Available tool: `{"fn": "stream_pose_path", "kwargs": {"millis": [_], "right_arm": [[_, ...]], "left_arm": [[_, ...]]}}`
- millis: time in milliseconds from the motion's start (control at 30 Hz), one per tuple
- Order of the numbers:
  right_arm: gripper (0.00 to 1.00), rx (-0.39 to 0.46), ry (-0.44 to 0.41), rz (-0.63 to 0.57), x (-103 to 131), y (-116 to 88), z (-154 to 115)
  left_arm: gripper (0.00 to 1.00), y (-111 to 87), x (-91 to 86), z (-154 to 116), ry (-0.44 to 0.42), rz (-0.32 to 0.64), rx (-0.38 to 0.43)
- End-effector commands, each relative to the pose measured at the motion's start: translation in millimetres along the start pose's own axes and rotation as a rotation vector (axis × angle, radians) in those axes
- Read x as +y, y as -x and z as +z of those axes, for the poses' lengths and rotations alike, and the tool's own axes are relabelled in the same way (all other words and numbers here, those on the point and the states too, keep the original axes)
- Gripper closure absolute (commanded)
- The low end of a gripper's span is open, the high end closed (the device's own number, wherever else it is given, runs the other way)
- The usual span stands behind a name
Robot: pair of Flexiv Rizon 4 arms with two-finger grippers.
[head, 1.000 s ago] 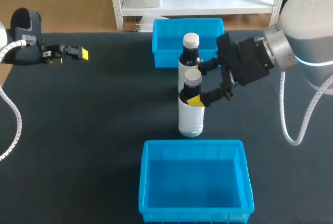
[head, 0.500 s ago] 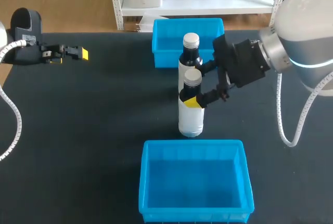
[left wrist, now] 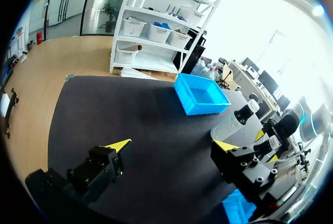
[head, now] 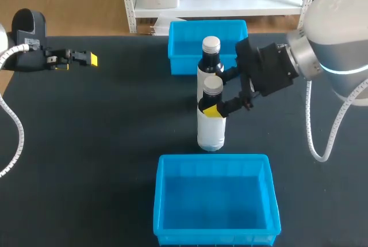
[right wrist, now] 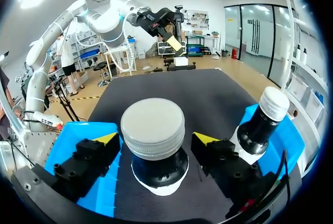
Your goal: Pick up the bottle, and place it in the far bin if it is heavy, or in the near bin if it is light.
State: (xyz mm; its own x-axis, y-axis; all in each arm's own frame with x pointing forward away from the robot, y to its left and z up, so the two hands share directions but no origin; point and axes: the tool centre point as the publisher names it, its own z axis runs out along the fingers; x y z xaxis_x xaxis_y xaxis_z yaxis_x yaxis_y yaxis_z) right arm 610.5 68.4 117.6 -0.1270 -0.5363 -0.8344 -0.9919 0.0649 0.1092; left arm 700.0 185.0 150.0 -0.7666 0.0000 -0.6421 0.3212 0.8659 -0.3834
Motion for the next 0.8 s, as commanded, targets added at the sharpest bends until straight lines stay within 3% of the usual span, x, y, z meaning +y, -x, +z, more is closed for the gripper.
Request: {"fn": "stream_pose_path", "kwargs": {"millis": [33,100,267,367,600,700,733,800], "right_arm": [[0.20,-0.005,0.000,-0.002,0.0,-0.6,0.0],[0.29,-0.005,0.000,-0.002,0.0,-0.5,0.1],[0.35,-0.005,-0.001,-0.003,-0.8,-0.4,-0.1],[0.46,-0.005,-0.001,-0.004,-1.0,-0.1,-0.4],[0.60,-0.005,0.000,-0.005,-0.7,0.0,-0.1],[0.75,-0.005,-0.002,-0.004,0.0,-0.1,0.2],[0.98,-0.006,-0.003,-0.005,0.5,0.4,-0.4],[1.00,-0.007,-0.012,-0.014,1.1,3.3,-3.5]], "left_arm": [[0.00,0.0,0.0,0.0,0.000,0.000,0.000],[0.00,0.0,0.0,0.0,0.000,0.000,0.000],[0.00,0.0,0.0,0.0,0.000,0.000,0.000],[0.00,0.0,0.0,0.0,0.000,0.000,0.000],[0.00,0.0,0.0,0.0,0.000,0.000,0.000],[0.00,0.0,0.0,0.0,0.000,0.000,0.000],[0.00,0.0,0.0,0.0,0.000,0.000,0.000],[0.00,0.0,0.0,0.0,0.000,0.000,0.000]]}}
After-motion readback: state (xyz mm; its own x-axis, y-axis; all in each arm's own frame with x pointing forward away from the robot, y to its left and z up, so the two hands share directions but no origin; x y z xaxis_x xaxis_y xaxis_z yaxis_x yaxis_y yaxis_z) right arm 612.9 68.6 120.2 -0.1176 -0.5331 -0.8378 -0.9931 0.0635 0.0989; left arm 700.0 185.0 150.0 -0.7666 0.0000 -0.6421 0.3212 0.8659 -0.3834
